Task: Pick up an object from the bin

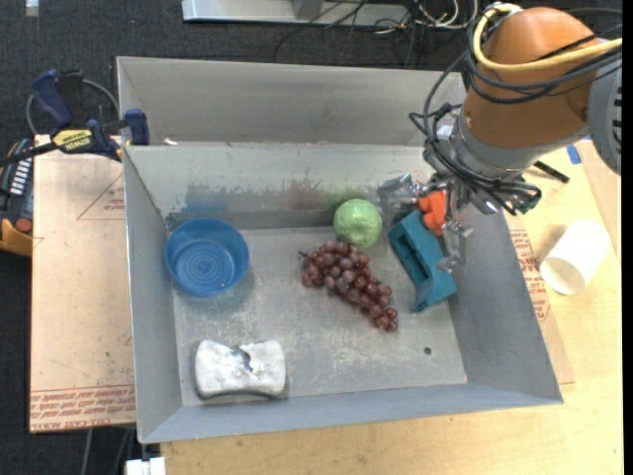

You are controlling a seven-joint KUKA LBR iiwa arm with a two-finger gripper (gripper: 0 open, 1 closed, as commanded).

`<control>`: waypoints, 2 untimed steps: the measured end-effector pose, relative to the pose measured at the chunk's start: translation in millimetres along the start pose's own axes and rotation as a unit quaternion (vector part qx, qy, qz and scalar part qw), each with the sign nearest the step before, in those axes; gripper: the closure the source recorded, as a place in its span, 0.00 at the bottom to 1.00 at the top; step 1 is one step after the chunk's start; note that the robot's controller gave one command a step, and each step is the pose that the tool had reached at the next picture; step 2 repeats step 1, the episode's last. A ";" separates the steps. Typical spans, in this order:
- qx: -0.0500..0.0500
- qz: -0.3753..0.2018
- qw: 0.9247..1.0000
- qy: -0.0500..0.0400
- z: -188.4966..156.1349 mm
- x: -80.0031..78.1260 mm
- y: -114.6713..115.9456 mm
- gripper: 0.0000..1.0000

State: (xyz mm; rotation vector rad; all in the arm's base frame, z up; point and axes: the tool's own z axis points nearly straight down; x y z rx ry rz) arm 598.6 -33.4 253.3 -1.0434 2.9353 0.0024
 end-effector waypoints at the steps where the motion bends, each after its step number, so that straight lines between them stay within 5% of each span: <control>1: 0.000 -0.121 0.993 -0.002 -45.4 -11.4 -26.7 1.00; 2: 0.000 -0.121 0.993 -0.002 -45.4 -11.4 -26.7 1.00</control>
Offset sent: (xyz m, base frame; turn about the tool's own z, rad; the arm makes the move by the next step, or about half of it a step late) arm 0.0000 0.0000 0.0000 0.0000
